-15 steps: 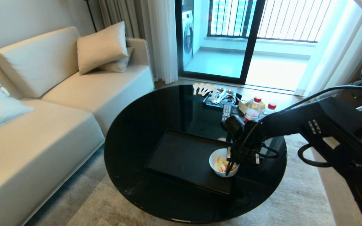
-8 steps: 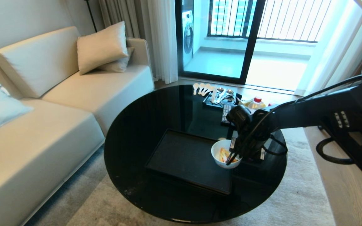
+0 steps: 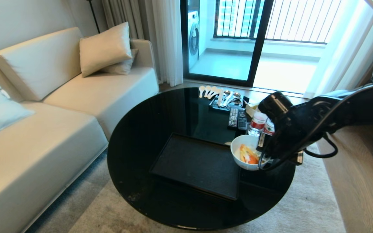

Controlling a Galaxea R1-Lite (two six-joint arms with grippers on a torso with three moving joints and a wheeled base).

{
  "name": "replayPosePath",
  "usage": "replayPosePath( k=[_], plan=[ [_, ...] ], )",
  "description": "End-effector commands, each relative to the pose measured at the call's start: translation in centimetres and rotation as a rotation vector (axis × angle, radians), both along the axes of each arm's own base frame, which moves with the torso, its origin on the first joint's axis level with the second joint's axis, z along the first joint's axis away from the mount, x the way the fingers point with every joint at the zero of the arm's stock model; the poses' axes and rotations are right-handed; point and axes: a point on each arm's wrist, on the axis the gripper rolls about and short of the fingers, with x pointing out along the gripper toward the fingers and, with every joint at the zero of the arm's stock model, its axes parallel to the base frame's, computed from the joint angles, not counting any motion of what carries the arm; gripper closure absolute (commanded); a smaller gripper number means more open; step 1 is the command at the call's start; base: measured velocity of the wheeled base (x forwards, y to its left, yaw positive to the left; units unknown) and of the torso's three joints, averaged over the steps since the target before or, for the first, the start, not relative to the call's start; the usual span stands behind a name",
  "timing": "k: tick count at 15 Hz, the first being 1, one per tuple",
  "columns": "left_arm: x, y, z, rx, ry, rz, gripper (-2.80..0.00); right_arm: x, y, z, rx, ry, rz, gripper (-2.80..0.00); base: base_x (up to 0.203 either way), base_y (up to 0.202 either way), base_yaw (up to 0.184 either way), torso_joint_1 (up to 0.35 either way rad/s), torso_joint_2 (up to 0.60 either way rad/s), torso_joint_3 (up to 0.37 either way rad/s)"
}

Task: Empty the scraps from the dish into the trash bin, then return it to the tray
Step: Pick up the bowl with leftover food, then move the bowl over the trash can

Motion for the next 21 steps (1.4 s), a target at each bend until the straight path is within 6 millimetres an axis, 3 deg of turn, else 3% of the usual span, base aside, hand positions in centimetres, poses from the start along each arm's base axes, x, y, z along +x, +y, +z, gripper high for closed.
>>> replayPosePath(
  k=[1, 4, 8, 13, 21],
  plan=[
    [0.0, 0.0, 0.0, -0.001, -0.001, 0.000, 0.00, -4.3, -2.0, 3.1, 0.028, -0.063, -0.005, 0.00, 0.000, 0.000, 0.000, 0.000, 0.00, 0.000],
    [0.0, 0.0, 0.0, -0.001, -0.001, 0.000, 0.00, -9.3, -4.4, 4.1, 0.033, -0.085, -0.007, 0.00, 0.000, 0.000, 0.000, 0.000, 0.00, 0.000],
    [0.0, 0.0, 0.0, -0.001, -0.001, 0.000, 0.00, -14.3, -7.4, 2.6, 0.017, -0.057, -0.040, 0.00, 0.000, 0.000, 0.000, 0.000, 0.00, 0.000],
    [0.0, 0.0, 0.0, -0.001, -0.001, 0.000, 0.00, -17.1, -9.5, 0.9, 0.006, -0.028, -0.099, 0.00, 0.000, 0.000, 0.000, 0.000, 0.00, 0.000],
    [0.0, 0.0, 0.0, -0.001, -0.001, 0.000, 0.00, -21.2, -11.0, -0.9, 0.009, -0.028, -0.099, 0.00, 0.000, 0.000, 0.000, 0.000, 0.00, 0.000]
  ],
)
